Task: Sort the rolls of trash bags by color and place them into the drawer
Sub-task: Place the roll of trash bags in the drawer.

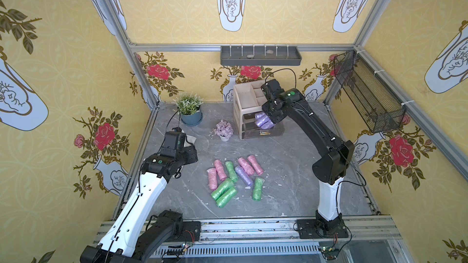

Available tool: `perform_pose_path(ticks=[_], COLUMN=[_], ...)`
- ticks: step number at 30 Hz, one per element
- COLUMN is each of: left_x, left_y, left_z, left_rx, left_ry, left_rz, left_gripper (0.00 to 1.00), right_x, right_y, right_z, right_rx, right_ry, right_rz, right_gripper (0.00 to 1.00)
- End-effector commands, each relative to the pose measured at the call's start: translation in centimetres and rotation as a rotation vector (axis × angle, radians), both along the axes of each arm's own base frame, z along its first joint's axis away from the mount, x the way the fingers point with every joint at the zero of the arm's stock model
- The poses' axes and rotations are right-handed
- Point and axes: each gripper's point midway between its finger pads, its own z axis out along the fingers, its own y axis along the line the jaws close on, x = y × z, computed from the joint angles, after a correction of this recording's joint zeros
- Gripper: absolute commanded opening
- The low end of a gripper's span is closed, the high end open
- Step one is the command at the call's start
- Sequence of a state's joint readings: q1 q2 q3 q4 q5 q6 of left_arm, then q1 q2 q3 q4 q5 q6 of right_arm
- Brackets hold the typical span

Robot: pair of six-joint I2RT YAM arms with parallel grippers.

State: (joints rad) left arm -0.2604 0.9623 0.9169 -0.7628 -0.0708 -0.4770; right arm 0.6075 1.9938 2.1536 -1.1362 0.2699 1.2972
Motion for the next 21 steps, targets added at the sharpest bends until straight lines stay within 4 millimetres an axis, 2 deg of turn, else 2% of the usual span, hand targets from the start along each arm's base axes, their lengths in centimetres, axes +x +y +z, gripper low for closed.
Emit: perform_pose_path(ticks=[1, 6, 8, 12, 14, 21], left_x=[0.3, 0.3, 0.3, 0.2, 0.2, 0.2], left_y=[-0.1, -0.1, -0.1, -0.1, -0.1, -0.1], left_z=[0.0, 0.0, 0.1, 0.0, 0.0, 0.0], left_rx=[-0.01, -0.01, -0.008, -0.008, -0.009, -0.007], left_ry=[-0.012, -0.014, -0.015, -0.012, -0.013, -0.012], left_rz=[0.001, 0.001, 0.001, 0.001, 0.001, 0.001], left_gripper=[0.59, 0.59, 0.59, 0.59, 0.59, 0.59], right_x=[0.4, 1.1, 1.4, 1.7, 1.7, 1.8], right_y=[0.4, 0.9, 1.1, 1.1, 0.8, 0.2], right_z=[0.8, 0.9, 0.6, 0.2, -1.1, -2.6], right_rx=[0.021, 0.044, 0.058, 0.059, 0.048, 0.052], right_ry=[-0.043, -0.071, -0.067, -0.064, -0.041, -0.013], right_rz=[0.013, 0.032, 0.039, 0.035, 0.029, 0.017], right_gripper=[0.41, 0.17, 0.12, 0.11, 0.11, 0.11])
